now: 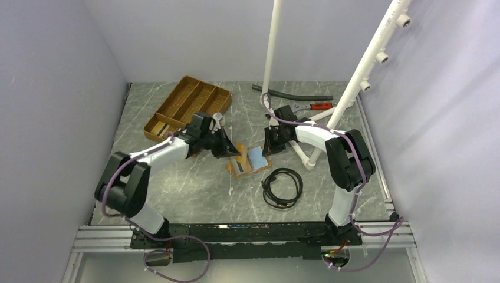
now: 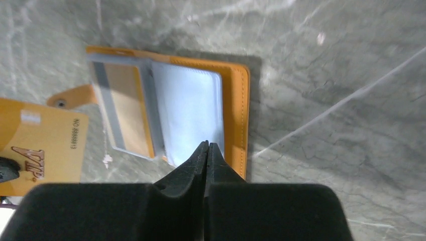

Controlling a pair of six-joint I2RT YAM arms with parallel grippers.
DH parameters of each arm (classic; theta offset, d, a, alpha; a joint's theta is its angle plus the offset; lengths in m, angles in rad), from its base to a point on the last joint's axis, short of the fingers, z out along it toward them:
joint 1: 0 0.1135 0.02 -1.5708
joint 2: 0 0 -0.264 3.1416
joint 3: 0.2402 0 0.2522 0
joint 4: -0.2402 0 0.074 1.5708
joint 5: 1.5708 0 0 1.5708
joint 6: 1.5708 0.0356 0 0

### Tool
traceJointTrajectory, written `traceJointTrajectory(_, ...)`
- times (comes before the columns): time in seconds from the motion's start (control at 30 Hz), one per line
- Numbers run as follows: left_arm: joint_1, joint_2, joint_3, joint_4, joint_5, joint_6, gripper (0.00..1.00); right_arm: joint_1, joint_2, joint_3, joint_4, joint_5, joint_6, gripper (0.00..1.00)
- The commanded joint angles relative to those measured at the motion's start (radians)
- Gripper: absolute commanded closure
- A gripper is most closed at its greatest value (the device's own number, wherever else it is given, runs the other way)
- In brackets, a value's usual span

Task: Put the credit cards into the card holder
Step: Insert the credit card into the card holder.

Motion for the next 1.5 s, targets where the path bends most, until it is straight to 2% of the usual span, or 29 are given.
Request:
traceJointTrajectory(0.0,-0.064,0.098,0.022,0.245,-0.034,-0.172,1.0,0.019,-0.011,-0.028,0.07,0.055,-0.039,1.0)
traceJointTrajectory(0.23,-0.085,0.185,0.048,0.182,-0.067,-0.181,1.0,0.019,0.033,-0.042,0.085,0.098,-0.046,1.0)
traceJointTrajectory(0.37,-0.085,0.219,0.03,0.215,-0.042,-0.186,1.0,0.019,0.035,-0.056,0.089,0.119,-0.038,1.0)
traceJointTrajectory(0.73,-0.086,0.132,-0.022,0.151,-0.106,-0.159,1.0,0.017,0.046,-0.069,0.1,0.102,-0.039,1.0)
traceJointTrajectory(1.33,-0.091,0.174,-0.082,0.273,-0.081,-0.194,1.0,0.017,0.058,-0.067,0.106,0.078,-0.038,1.0)
traceJointTrajectory(1.47,-0.093,0.196,-0.11,0.366,-0.093,-0.208,1.0,0.019,0.057,-0.074,0.114,0.051,-0.025,1.0)
